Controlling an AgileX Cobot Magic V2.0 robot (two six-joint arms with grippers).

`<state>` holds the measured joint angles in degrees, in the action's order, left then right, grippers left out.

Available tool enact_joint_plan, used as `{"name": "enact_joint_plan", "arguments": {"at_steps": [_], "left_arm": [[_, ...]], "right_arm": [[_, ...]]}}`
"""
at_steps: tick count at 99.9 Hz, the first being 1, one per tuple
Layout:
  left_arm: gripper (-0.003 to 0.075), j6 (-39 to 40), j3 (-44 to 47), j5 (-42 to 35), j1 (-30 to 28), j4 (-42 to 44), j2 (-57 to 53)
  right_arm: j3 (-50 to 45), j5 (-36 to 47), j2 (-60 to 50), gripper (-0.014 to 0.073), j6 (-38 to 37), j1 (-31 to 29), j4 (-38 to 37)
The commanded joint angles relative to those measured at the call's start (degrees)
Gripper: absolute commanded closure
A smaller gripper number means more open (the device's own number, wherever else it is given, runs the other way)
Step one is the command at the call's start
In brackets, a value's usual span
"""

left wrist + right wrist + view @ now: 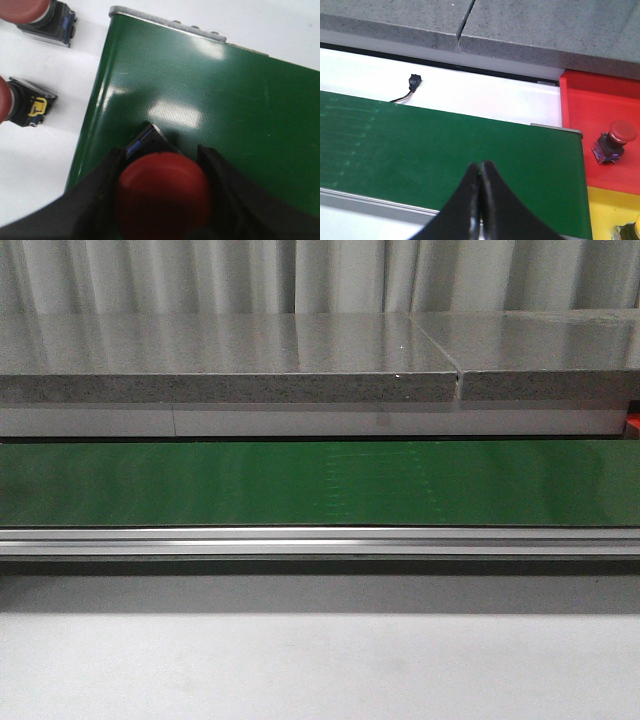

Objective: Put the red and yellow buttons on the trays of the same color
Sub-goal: 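Grasp another red-capped push button with the left gripper, then lower the red button onto the belt and open the left gripper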

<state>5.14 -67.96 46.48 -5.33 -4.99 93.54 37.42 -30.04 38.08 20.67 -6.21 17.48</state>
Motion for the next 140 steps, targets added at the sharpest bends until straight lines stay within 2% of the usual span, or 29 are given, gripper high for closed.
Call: {"name": "enact_joint_plan", "arguments": {"at_steps": [1,10,27,34,58,76,89,108,140], "left_arm": [[0.0584,0.03,-1.69,-0.91,0.35,-0.5,-1.04],[0.0463,-0.07,-1.69,-0.09,0.35,-0.5,-0.75],[0.0158,-2.67,-1.69,0.27,0.35,-2.19,-0.75],[0.0089,-4.15,-1.98,0.27,0.35,-3.78,-0.75],[0.0078,-7.29,-7.91,0.86,0.98,-7.78,-0.75],[0.0078,-7.29,-13.61,1.53,1.56,-8.22,-0.99],[0.0078,-4.27,-14.08,2.04,0.51,-8.22,-2.33],[0.0078,-2.76,-13.44,2.05,-4.79,-8.12,-4.52],[0.0078,-2.39,-5.29,-0.22,-19.45,-8.12,-7.25]], "right_arm": [[1.49,3.99,-0.28,0.0662,0.42,-0.1,0.54],[1.49,3.99,-0.28,0.0662,0.42,-0.1,0.54],[1.49,3.99,-0.28,0.0662,0.42,-0.1,0.54],[1.49,3.99,-0.28,0.0662,0.42,-0.1,0.54],[1.49,3.99,-0.28,0.0662,0.42,-0.1,0.54],[1.49,3.99,-0.28,0.0662,0.42,-0.1,0.54],[1.49,3.99,-0.28,0.0662,0.42,-0.1,0.54],[1.49,3.99,-0.28,0.0662,0.42,-0.1,0.54],[1.49,3.99,-0.28,0.0662,0.42,-0.1,0.54]]}}
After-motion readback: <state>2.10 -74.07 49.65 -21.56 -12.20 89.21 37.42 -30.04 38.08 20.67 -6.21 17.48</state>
